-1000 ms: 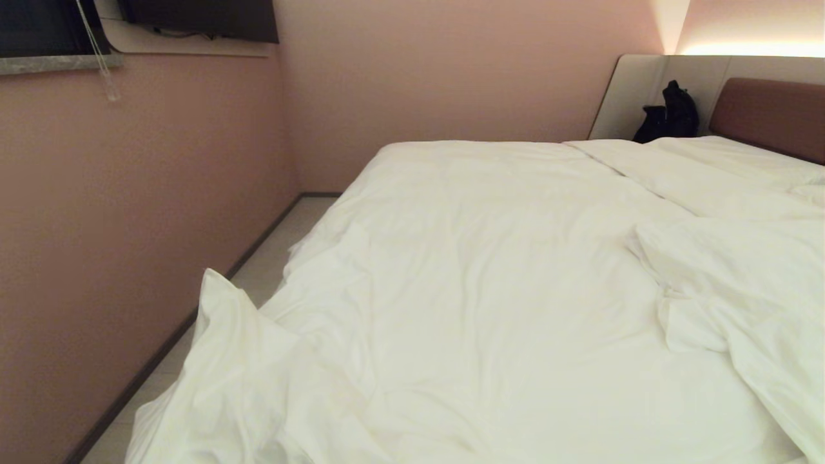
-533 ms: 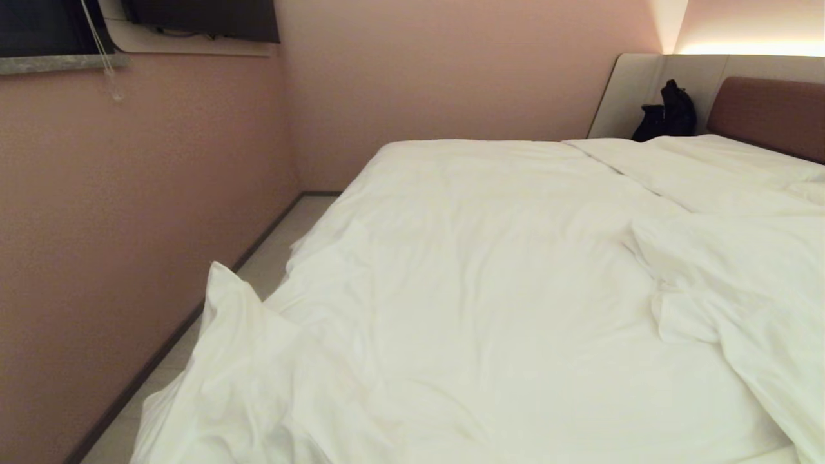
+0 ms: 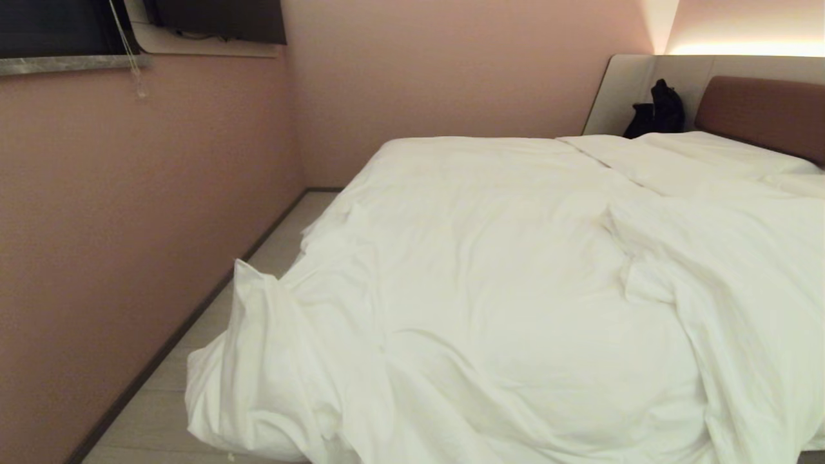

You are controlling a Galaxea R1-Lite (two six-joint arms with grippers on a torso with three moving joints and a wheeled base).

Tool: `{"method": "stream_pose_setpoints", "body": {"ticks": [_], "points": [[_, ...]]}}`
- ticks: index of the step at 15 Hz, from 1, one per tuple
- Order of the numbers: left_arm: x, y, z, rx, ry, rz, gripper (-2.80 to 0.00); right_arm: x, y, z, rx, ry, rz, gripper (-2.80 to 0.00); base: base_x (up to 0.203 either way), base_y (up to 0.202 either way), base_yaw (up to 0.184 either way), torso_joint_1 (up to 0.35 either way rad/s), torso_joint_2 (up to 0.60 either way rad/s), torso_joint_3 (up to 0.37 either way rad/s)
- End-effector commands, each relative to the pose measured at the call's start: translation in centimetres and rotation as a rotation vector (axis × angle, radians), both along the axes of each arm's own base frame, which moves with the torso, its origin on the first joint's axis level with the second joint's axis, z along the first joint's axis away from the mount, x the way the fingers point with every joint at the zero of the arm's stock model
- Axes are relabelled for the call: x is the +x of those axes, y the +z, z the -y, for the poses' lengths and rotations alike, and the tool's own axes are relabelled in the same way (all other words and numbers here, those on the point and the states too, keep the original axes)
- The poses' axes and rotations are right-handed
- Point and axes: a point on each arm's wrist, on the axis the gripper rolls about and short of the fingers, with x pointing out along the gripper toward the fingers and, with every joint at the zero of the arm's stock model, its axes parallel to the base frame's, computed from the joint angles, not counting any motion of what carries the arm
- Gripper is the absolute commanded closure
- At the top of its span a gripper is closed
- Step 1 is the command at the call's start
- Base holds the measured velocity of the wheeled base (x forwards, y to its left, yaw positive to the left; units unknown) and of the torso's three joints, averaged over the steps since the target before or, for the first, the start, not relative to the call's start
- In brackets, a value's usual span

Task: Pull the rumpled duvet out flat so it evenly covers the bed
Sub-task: Flatten the corners of the folded blanket

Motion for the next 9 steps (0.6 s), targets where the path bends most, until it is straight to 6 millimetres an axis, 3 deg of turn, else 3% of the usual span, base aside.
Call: {"method": "stream_pose_setpoints", "body": {"ticks": [1,9], "points": [[0.0,0.0,0.0,-0.003,0.001,0.001,0.0,0.01,0.01,0.0,0.0,0.0,0.0,0.0,-0.194,0.0,0.001,-0.001,0.0,0.006],[0.0,0.0,0.0,-0.009,0.0,0.001,0.0,0.01,0.01,0.0,0.0,0.0,0.0,0.0,-0.191,0.0,0.001,0.002,0.0,0.002]]}}
